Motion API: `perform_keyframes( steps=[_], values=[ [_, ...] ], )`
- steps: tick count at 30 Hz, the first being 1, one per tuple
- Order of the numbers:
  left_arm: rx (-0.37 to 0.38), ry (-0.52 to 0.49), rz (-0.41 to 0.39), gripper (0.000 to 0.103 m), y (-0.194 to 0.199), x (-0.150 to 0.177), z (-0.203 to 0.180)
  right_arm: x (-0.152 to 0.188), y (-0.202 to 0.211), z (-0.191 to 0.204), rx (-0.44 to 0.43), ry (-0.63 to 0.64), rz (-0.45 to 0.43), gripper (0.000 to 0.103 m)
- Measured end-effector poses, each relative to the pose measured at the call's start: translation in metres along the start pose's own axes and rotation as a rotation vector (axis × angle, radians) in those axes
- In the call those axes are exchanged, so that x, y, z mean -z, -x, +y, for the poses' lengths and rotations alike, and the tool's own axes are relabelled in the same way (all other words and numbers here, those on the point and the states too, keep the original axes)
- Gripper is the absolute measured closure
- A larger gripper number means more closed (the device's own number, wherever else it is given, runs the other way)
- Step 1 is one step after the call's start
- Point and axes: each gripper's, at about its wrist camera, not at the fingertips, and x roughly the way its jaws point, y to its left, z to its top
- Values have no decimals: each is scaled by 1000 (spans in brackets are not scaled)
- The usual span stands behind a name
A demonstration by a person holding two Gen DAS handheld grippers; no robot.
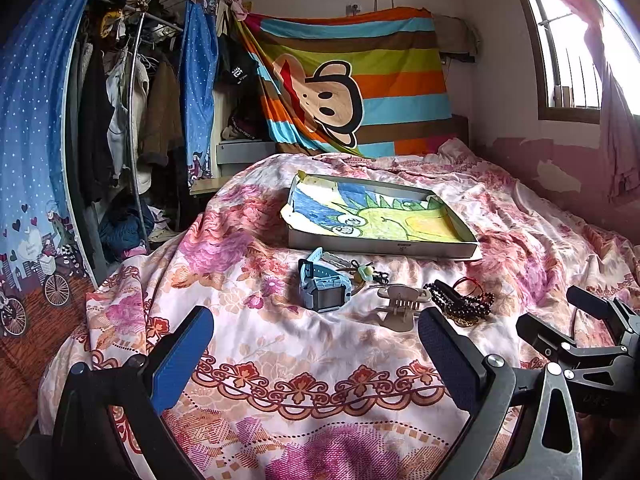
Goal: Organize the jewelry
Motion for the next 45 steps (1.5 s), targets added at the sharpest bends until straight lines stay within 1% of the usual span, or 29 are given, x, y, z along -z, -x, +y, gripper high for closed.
perform_keyframes(
  steps=[45],
  values=[
    [0,-3,-3,0,-1,3,-4,1,-1,1,1,1,4,1]
  ],
)
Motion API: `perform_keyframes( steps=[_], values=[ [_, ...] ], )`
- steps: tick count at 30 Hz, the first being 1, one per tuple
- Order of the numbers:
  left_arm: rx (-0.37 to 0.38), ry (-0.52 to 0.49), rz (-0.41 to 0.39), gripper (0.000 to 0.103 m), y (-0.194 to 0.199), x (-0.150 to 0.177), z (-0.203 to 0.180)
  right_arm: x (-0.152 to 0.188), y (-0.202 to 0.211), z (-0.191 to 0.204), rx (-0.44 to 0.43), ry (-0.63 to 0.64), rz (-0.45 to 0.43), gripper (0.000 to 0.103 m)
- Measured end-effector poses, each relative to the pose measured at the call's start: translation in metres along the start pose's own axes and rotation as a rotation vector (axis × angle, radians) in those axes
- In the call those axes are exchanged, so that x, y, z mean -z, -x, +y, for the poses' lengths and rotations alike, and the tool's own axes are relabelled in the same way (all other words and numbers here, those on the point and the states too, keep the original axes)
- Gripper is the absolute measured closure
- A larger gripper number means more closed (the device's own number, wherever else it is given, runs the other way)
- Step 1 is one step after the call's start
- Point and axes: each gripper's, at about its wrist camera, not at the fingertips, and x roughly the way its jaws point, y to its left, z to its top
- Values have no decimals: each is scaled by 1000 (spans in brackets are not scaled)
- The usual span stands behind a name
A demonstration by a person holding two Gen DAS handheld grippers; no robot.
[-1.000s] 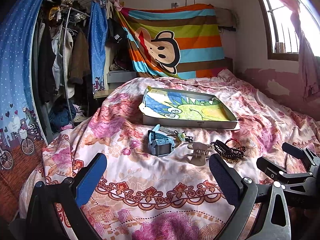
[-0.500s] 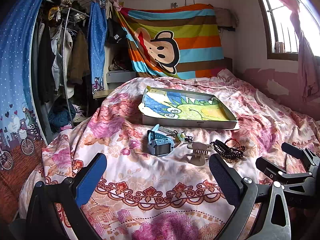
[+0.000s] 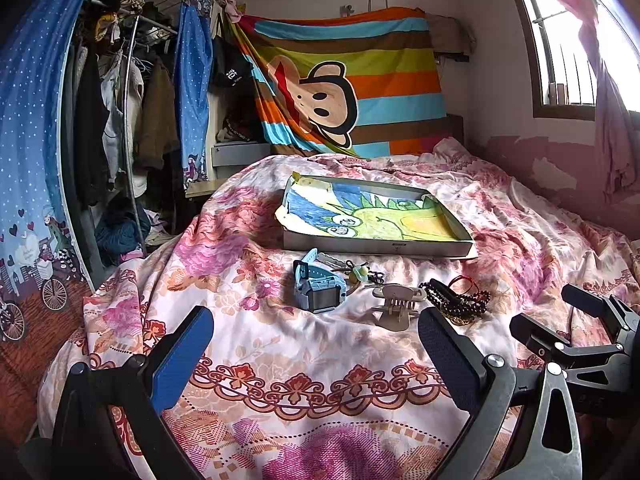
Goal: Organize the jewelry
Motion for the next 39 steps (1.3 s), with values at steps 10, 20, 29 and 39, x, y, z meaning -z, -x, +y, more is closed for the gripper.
perform_keyframes(
  steps=[10,20,29,39],
  values=[
    [-10,15,29,0,-7,0,-4,-2,-2,-2,-4,-3,38,1],
    [68,8,107,0,-42,-17,12,-24,-27,-33,-134,8,102,1],
    [153,87,229,0,-95,-27,34,-31,-73,-46,-232,5,229,1],
    [304,186,352,5,-156,-39,49,-38,-114,16,-398,252,329,1]
  ],
)
